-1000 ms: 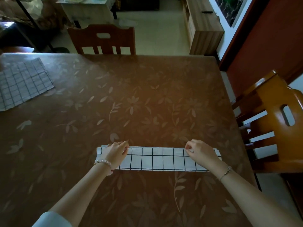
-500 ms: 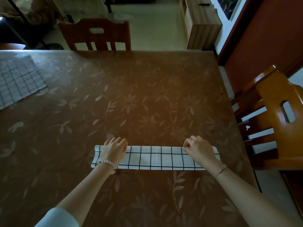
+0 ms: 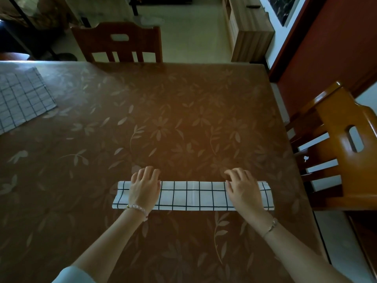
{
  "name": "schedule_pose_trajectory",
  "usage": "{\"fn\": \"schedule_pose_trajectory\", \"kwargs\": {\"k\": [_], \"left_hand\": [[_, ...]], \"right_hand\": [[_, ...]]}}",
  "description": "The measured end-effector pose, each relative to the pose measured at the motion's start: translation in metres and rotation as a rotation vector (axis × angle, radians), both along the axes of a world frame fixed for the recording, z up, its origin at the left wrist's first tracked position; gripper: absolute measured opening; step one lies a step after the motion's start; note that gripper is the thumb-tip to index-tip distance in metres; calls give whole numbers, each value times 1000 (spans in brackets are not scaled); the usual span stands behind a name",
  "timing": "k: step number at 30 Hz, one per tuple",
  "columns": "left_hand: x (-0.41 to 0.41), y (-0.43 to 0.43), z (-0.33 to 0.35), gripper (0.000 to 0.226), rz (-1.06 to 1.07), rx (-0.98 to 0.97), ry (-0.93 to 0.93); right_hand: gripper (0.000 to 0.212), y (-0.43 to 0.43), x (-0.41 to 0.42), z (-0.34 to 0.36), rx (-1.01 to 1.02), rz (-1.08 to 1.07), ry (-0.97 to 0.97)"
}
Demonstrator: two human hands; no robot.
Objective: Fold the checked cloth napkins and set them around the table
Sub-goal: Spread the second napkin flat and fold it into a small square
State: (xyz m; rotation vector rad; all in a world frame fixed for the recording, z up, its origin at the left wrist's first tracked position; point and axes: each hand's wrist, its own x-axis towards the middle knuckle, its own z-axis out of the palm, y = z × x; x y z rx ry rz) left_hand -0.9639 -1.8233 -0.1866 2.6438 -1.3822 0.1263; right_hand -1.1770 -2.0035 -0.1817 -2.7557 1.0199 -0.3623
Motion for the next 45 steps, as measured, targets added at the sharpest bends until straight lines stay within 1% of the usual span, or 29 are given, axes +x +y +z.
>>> {"fn": "schedule_pose_trajectory", "kwargs": {"k": [2, 4, 7, 10, 13, 17, 23, 26, 29, 35, 38, 40, 42, 44, 45], "left_hand": [[-20, -4, 0, 29, -33, -108, -4], [-46, -5, -5, 33, -103, -145, 21], [-75, -6, -21, 41, -174, -60, 59], [-83, -5, -34, 52, -163, 67, 114], [-83, -3, -43, 56, -153, 154, 156], [-82, 1, -52, 60, -145, 216, 185], [-75, 5, -54, 57, -136, 254, 179], [-60, 15, -53, 55, -87, 244, 171], [-37, 38, -53, 55, 16, 258, 190], [3, 82, -47, 66, 239, 256, 254], [7, 93, -41, 68, 290, 253, 283], [8, 94, -40, 63, 293, 249, 302], [8, 91, -38, 54, 310, 272, 314], [4, 86, -33, 54, 345, 281, 312], [0, 82, -28, 56, 358, 241, 292]], "right_hand": [[33, 26, 2, 0, 9, 15, -82], [38, 52, 6, -8, 28, 56, -78], [47, 76, 13, -26, 81, 68, 23], [52, 81, 18, -38, 126, 39, 85], [53, 81, 20, -46, 141, 55, 147], [54, 79, 17, -57, 148, 63, 215], [56, 75, 12, -61, 148, 81, 220], [56, 64, 2, -63, 143, 55, 240], [57, 45, -16, -63, 113, 24, 279], [59, 7, -54, -57, 123, -44, 342], [63, -5, -64, -54, 136, -50, 361], [68, -8, -64, -53, 138, -33, 376], [74, -8, -63, -51, 147, -22, 376], [77, -5, -60, -45, 166, -31, 375], [77, -4, -57, -41, 170, -40, 362]]}}
